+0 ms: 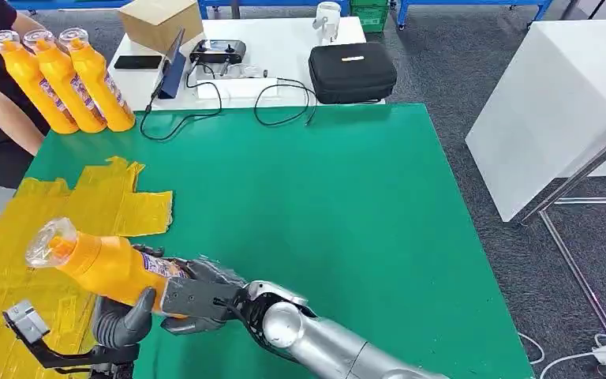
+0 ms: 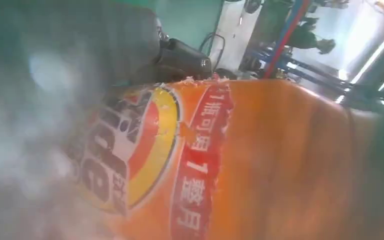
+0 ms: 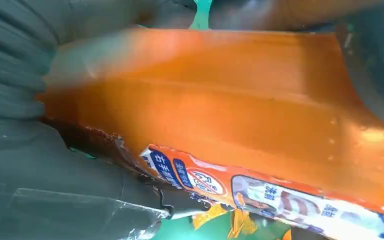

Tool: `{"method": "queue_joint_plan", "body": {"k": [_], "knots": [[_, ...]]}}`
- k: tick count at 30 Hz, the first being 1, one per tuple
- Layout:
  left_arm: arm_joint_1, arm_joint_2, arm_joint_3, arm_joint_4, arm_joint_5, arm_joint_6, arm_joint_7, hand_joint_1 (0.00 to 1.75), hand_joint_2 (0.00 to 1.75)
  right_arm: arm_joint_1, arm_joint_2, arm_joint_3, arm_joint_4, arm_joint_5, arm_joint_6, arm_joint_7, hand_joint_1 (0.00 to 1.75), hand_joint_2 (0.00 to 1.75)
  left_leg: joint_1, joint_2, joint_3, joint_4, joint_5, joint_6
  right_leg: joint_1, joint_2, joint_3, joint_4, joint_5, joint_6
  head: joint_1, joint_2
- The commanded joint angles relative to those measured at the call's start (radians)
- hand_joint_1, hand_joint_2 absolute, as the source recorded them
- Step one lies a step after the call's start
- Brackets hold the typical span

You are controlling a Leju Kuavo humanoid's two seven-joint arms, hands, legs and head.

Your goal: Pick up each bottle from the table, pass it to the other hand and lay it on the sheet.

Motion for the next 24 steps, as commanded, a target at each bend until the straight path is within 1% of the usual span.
{"method": "queue_joint_plan", "body": {"k": [1, 3, 4, 5, 6, 8, 9, 17, 18, 21, 24], "knots": [[-0.077, -0.02, -0.022, 0.043, 0.005, 0.003, 0.003, 1.75, 1.75, 0.002, -0.005, 0.097, 0.061, 0.003, 0.022, 0.009, 1.75, 1.75, 0.0, -0.004, 0.002, -0.002, 0.001, 0.0, 0.0, -0.005, 0.004, -0.002, 0.0, 0.001, 0.0, 0.0], [-0.077, -0.021, -0.019, 0.041, 0.005, 0.01, 0.001, 1.75, 1.75, 0.002, -0.006, 0.096, 0.061, 0.003, 0.018, 0.009, 1.75, 1.75, -0.001, -0.004, 0.002, -0.002, 0.001, 0.0, 0.0, -0.006, 0.004, -0.002, -0.001, 0.001, 0.0, 0.0], [-0.077, -0.021, -0.018, 0.04, 0.003, 0.015, 0.0, 1.75, 1.75, 0.003, -0.008, 0.095, 0.06, 0.003, 0.016, 0.009, 1.75, 1.75, 0.0, -0.003, 0.001, -0.001, 0.001, 0.0, 0.0, -0.004, 0.002, -0.001, 0.0, 0.001, 0.0, 0.0], [-0.077, -0.021, -0.017, 0.039, 0.003, 0.015, 0.0, 1.75, 1.75, 0.006, -0.011, 0.091, 0.056, 0.002, 0.013, 0.007, 0.16, 1.75, -0.001, -0.004, 0.002, -0.002, 0.001, 0.0, 0.0, -0.005, 0.003, -0.002, -0.001, 0.001, 0.0, 0.0], [-0.077, -0.02, -0.013, 0.037, -0.013, 0.035, -0.004, 1.75, 1.75, 0.015, -0.016, 0.073, 0.047, -0.006, 0.0, 0.004, 0.0, 1.75, 0.0, -0.003, 0.001, -0.001, 0.001, 0.0, 0.0, -0.004, 0.003, -0.001, -0.001, 0.001, 0.0, 0.0], [-0.077, -0.016, -0.011, 0.037, -0.012, 0.033, -0.004, 1.75, 1.75, 0.015, -0.02, 0.072, 0.046, -0.006, -0.001, 0.004, 0.0, 1.75, 0.0, -0.004, 0.002, -0.002, 0.001, 0.0, 0.0, -0.005, 0.003, -0.001, -0.001, 0.001, 0.0, 0.0], [-0.079, -0.015, -0.003, 0.037, -0.03, 0.051, -0.01, 1.75, 1.75, 0.023, -0.029, 0.059, 0.031, -0.01, -0.008, 0.002, 0.0, 0.0, 0.0, -0.005, 0.002, -0.002, 0.001, 0.0, 0.0, -0.006, 0.004, -0.002, -0.001, 0.001, 0.0, 0.0], [-0.081, -0.011, 0.002, 0.04, -0.036, 0.053, -0.011, 1.75, 1.75, 0.028, -0.038, 0.052, 0.024, -0.011, -0.011, 0.0, 0.0, 0.0, 0.0, -0.004, 0.002, -0.002, 0.001, 0.0, 0.0, -0.005, 0.003, -0.002, 0.0, 0.001, 0.0, 0.0], [-0.083, -0.011, 0.009, 0.038, -0.084, 0.104, -0.03, 1.75, 1.75, 0.035, -0.042, 0.041, 0.015, -0.012, -0.021, -0.004, 0.0, 0.0, 0.0, -0.004, 0.003, -0.002, 0.001, 0.0, 0.0, -0.005, 0.004, -0.002, 0.0, 0.001, 0.0, 0.0], [-0.101, 0.007, 0.048, 0.049, -0.188, 0.194, -0.064, 1.75, 1.75, 0.055, -0.069, 0.01, -0.013, -0.014, -0.037, -0.01, 0.0, 0.0, 0.0, -0.005, 0.002, -0.002, 0.001, 0.0, 0.0, -0.006, 0.003, -0.002, 0.0, 0.001, 0.0, 0.0], [-0.129, 0.025, 0.115, 0.073, -0.361, 0.32, -0.101, 1.75, 1.75, 0.079, -0.09, -0.023, -0.044, -0.007, -0.047, -0.019, 0.0, 0.0, 0.0, -0.006, 0.002, -0.002, 0.001, 0.0, 0.0, -0.007, 0.004, -0.003, 0.0, 0.001, 0.0, 0.0]]}}
